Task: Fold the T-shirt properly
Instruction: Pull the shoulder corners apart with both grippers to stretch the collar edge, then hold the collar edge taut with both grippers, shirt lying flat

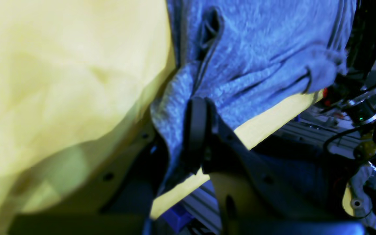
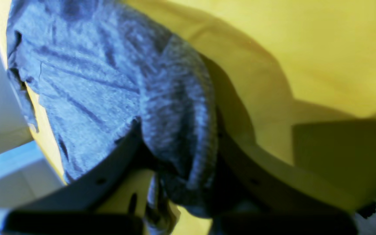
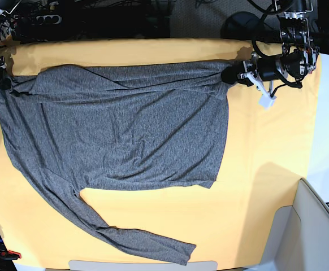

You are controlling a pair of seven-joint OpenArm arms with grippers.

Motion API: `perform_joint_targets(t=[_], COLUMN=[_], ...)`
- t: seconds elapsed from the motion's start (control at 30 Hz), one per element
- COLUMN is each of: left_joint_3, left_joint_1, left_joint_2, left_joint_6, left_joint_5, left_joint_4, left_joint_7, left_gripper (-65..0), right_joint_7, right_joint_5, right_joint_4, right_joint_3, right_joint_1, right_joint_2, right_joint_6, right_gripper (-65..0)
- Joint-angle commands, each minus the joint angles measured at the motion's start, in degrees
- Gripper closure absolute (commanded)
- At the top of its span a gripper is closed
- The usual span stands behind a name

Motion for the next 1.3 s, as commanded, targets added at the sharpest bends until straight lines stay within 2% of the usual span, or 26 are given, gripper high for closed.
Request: perform_joint_targets(t=[0.0,0.3,0.77,0.83,0.9,1.0,1.07,1.27], left_joint_3=[-0.39,-2.76,-2.32,-2.32,-2.23,-2.23,-2.23,-2.67], left_joint_1=[0.73,4.77,6.80,6.71,6.62,6.44,6.44,6.36], left_joint_2=[-1.66,-2.10,-2.10,-2.10,-2.10,-2.10,-2.10,-2.10], left_joint_6=[0.56,0.47,0.38,0.38,0.38,0.38,0.38,0.38], left_joint_5=[1.98,1.98,2.15,2.06,1.98,1.98,1.98,1.98], left_joint_4=[0.50,0.50,0.59,0.59,0.59,0.59,0.59,0.59], left_joint_7=[1.16,1.16,0.89,0.98,0.98,0.98,0.98,1.07], left_gripper=[-0.6,-0.6,-0.8,-2.4,-7.6,-16.6,-19.9,-18.8], right_joint_7=[0.55,0.55,0.55,0.55,0.55,0.55,0.55,0.55], right_joint_5=[0.65,2.93,2.49,2.41,2.41,2.41,2.58,2.76], right_joint_4=[0.83,0.83,0.48,0.48,0.56,0.56,0.65,0.48], right_joint_3=[0.32,0.93,2.25,2.25,2.25,2.25,2.25,2.16], right_joint_1=[-0.69,-5.62,-7.29,-7.29,-7.29,-7.29,-7.29,-7.20], right_joint_2=[2.19,4.91,4.21,3.50,3.33,3.15,3.07,3.07], right_joint_6=[-0.16,-0.16,-0.16,-0.16,-0.16,-0.16,-0.16,-0.16], right_gripper=[0.0,0.0,0.0,0.0,-0.2,-4.6,-9.2,-19.5])
